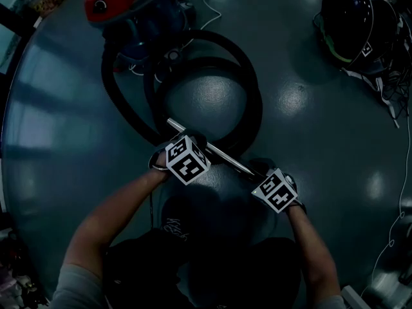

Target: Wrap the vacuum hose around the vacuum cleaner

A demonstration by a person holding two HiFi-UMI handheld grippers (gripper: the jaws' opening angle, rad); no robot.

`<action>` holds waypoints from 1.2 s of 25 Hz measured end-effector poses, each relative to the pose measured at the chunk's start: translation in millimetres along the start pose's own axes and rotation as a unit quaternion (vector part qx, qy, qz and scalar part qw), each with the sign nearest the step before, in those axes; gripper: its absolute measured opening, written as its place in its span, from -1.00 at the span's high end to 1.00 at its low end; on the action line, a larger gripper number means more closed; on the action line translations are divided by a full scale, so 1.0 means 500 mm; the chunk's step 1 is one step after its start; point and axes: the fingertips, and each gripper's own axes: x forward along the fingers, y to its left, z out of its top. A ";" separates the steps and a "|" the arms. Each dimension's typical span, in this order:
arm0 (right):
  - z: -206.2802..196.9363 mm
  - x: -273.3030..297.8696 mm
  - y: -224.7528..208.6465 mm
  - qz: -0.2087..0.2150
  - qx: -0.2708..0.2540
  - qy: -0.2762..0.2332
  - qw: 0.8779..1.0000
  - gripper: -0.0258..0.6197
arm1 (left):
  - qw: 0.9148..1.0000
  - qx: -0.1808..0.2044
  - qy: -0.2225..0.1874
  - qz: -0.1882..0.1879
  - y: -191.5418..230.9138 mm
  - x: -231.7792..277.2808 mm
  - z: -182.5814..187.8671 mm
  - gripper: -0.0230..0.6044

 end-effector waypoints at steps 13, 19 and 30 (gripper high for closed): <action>0.122 -0.065 -0.030 -0.031 0.023 -0.089 0.995 0.82 | 1.000 -0.013 -0.027 -0.007 -0.005 -0.041 0.048 0.91; 0.194 -0.132 -0.032 -0.050 0.067 -0.109 0.991 0.91 | 0.996 -0.029 -0.080 -0.016 0.017 -0.146 0.120 0.91; 0.402 -0.435 0.053 -0.090 0.101 -0.161 0.978 0.91 | 0.991 -0.054 -0.120 -0.020 0.010 -0.491 0.266 0.91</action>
